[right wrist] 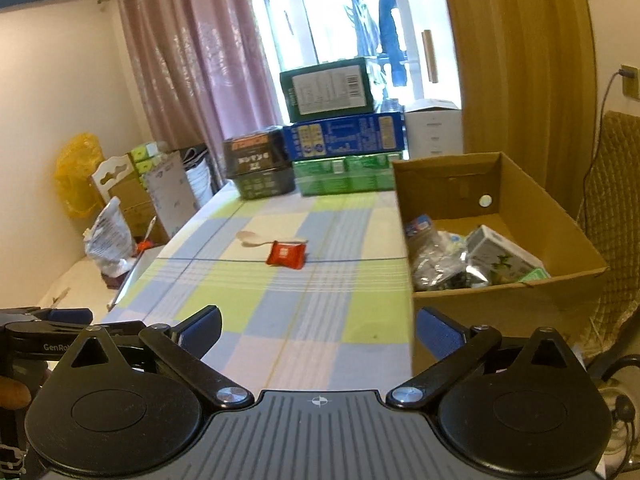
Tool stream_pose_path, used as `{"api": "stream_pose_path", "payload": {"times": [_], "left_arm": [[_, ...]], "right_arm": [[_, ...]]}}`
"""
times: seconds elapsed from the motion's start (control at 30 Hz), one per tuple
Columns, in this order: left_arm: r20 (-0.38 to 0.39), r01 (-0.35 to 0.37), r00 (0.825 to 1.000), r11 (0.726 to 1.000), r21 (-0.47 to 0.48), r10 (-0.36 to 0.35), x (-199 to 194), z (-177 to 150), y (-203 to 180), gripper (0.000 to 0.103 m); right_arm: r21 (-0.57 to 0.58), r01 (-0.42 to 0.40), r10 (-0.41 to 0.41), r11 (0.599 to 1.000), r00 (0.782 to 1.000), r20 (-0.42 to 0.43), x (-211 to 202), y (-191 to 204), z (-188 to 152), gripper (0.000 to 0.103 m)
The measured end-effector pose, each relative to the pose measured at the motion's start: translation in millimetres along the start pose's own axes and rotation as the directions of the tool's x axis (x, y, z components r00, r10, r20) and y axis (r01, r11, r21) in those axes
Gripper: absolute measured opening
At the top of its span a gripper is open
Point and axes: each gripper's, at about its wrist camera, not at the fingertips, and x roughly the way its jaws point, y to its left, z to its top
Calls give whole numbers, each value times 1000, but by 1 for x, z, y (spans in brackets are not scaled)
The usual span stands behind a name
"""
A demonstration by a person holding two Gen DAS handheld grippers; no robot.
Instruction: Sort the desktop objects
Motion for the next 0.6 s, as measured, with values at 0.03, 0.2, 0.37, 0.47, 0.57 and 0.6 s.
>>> {"api": "stream_pose_path", "payload": {"times": [0.03, 0.2, 0.37, 0.47, 0.57, 0.6], "left_arm": [[1, -4, 1000, 1000, -3, 4, -2, -2, 3, 102], [3, -24, 1000, 999, -20, 24, -10, -5, 18, 102], [1, -46, 999, 998, -37, 46, -11, -5, 33, 102], [-7, -50, 999, 998, -38, 49, -7, -4, 40, 102], [-11, -47, 999, 998, -29, 47, -2, -2, 45, 102], [-11, -45, 999, 999, -29, 45, 0, -1, 47, 102]], "right_arm": [[-6, -4, 4, 1000, 1000, -1, 0, 4, 0, 101], [-21, -31, 30, 999, 999, -15, 6, 19, -2, 101], [-27, -52, 51, 998, 998, -21, 17, 33, 0, 101], [-19, -62, 62, 998, 998, -26, 25, 38, 2, 101], [-12, -73, 72, 997, 997, -31, 35, 42, 3, 101], [-11, -76, 76, 997, 997, -31, 39, 43, 4, 101]]}}
